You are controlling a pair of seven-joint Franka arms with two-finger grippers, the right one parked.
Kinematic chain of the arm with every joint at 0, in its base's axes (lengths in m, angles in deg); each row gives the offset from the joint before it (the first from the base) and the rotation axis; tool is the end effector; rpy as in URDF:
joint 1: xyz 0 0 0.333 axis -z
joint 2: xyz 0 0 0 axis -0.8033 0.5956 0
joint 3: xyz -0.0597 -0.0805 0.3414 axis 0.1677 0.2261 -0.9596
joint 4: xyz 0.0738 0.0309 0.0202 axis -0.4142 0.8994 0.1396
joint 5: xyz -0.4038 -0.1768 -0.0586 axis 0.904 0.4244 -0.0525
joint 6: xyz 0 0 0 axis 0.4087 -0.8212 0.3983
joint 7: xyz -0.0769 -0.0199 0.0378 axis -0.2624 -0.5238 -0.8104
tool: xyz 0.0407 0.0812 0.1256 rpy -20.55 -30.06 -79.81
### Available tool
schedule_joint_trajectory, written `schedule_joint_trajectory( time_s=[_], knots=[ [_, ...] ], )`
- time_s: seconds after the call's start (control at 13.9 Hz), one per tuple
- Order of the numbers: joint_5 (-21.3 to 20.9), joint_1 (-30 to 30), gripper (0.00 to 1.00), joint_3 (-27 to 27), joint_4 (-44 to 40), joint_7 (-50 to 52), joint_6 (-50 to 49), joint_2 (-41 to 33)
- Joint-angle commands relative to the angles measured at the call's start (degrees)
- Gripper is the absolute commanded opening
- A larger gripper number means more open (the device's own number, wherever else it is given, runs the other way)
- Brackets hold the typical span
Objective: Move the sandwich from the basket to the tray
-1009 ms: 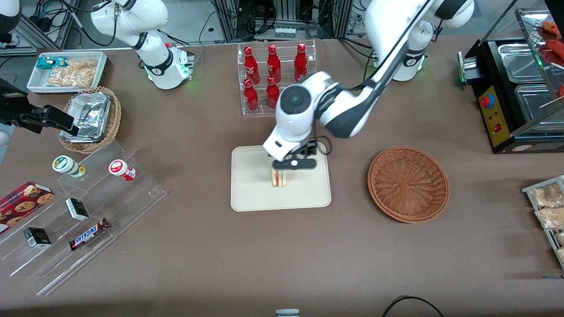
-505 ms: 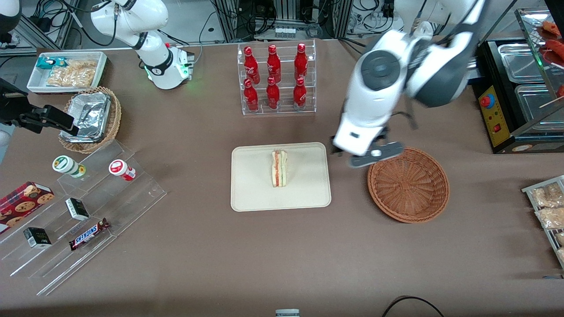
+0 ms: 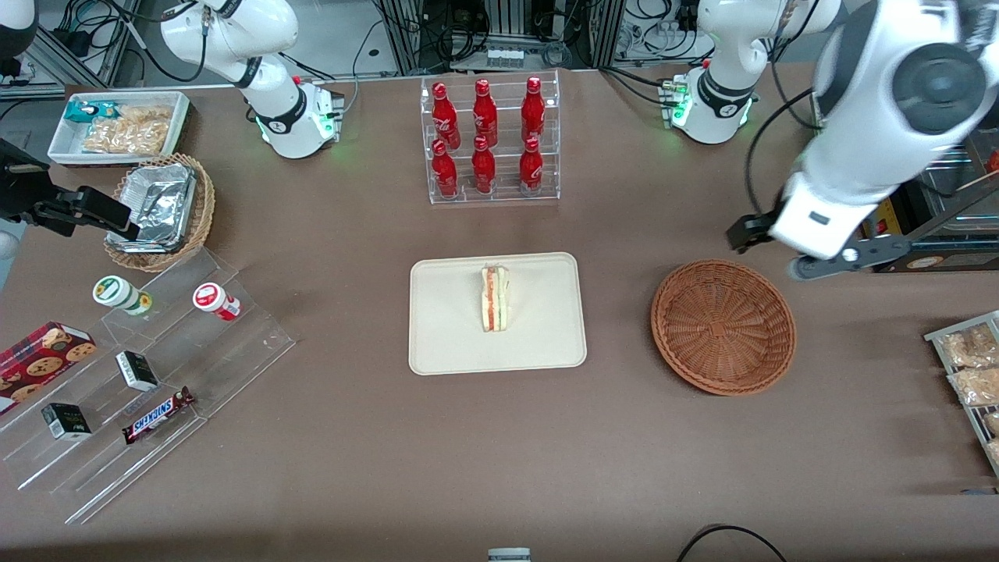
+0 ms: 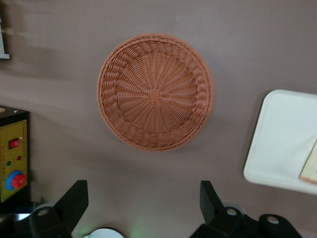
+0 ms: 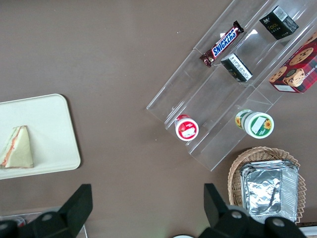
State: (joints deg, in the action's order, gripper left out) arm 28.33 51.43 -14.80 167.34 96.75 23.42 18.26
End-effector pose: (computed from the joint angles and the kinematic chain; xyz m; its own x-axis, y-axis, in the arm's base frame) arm 0.5909 -0.1243 0.5530 0.9796 0.1707 -0.1059 0.1609 -0.9823 -0.0954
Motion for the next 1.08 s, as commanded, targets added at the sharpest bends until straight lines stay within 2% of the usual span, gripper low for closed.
schedule_joint_trajectory(
  time_s=[0.0,0.29,0.5,0.65,1.01],
  knots=[
    [2.2,-4.0,1.00,0.6,2.3,-6.8,-1.9,-4.0],
    [2.3,-6.0,1.00,0.6,1.0,-8.4,-4.0,-5.5],
    [1.8,-6.0,1.00,-1.6,-0.3,-11.9,-6.4,-6.4],
    [2.2,-5.1,1.00,-5.4,-0.7,-14.8,-6.4,-6.6],
    [2.2,-2.8,1.00,-6.0,-5.3,-14.2,-5.5,-2.9]
  ],
)
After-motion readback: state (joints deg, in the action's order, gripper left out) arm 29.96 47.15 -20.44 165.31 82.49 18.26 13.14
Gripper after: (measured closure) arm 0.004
